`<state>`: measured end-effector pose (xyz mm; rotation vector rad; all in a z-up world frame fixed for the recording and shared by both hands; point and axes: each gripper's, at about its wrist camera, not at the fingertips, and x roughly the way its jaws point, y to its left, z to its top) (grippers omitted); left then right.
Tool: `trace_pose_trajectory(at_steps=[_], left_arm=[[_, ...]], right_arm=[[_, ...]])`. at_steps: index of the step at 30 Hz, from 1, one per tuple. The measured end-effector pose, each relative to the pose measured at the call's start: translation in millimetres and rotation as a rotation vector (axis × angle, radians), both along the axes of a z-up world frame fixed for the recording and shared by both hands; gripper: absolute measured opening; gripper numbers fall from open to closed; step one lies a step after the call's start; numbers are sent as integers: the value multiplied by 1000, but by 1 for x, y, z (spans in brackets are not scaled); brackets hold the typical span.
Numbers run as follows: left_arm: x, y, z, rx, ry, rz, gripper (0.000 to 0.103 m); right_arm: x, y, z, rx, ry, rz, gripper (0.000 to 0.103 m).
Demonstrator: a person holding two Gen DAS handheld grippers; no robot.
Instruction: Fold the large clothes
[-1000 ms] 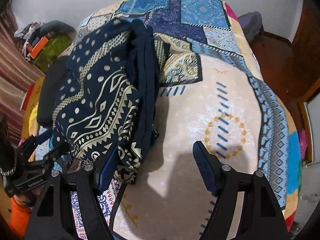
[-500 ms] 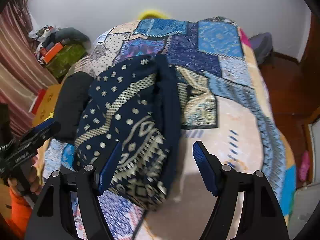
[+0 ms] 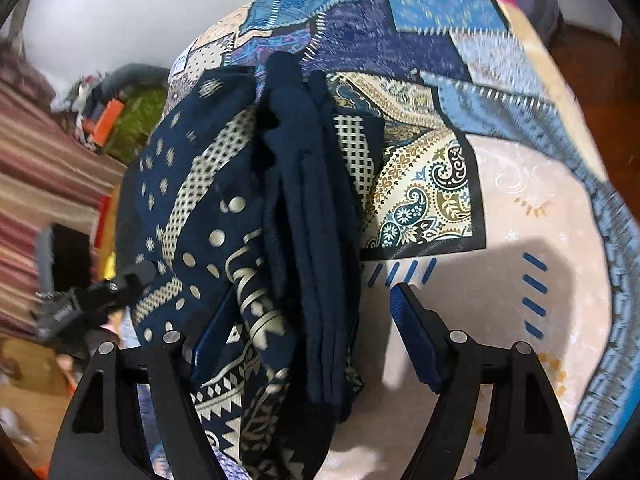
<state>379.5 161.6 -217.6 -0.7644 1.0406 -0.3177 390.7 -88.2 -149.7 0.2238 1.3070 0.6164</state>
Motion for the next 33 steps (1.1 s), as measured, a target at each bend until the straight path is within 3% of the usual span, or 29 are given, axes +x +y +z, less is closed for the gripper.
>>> trace_pose_trajectory(at_steps=[7,8,12,17,21,25,29,33], left_arm=[[1,-11,7,42,-9,-8,84],[1,-10,6,42,-9,-6,83],[-5,-9,8,31,-1,4,77],[-23,-9,9,-22,26,-2,68],[-38,-8,19,-49,25,-8,55],[-53,-7,46,-15,-28,-11,48],[-65,2,79,10,-106,-8,47],[-78,23,105,31,-169,10,46]], right_arm=[[4,11,-3,72,0,-14,73],[2,13,-2,86,3,-15,64],[-3,12,3,83,-6,-28,41],[-18,12,19,74,-37,-6,27],[-31,14,37,66,-56,21,23],[-43,22,61,88,-94,50,21],[-53,42,96,76,-187,74,20],[-58,56,108,87,-219,88,20]])
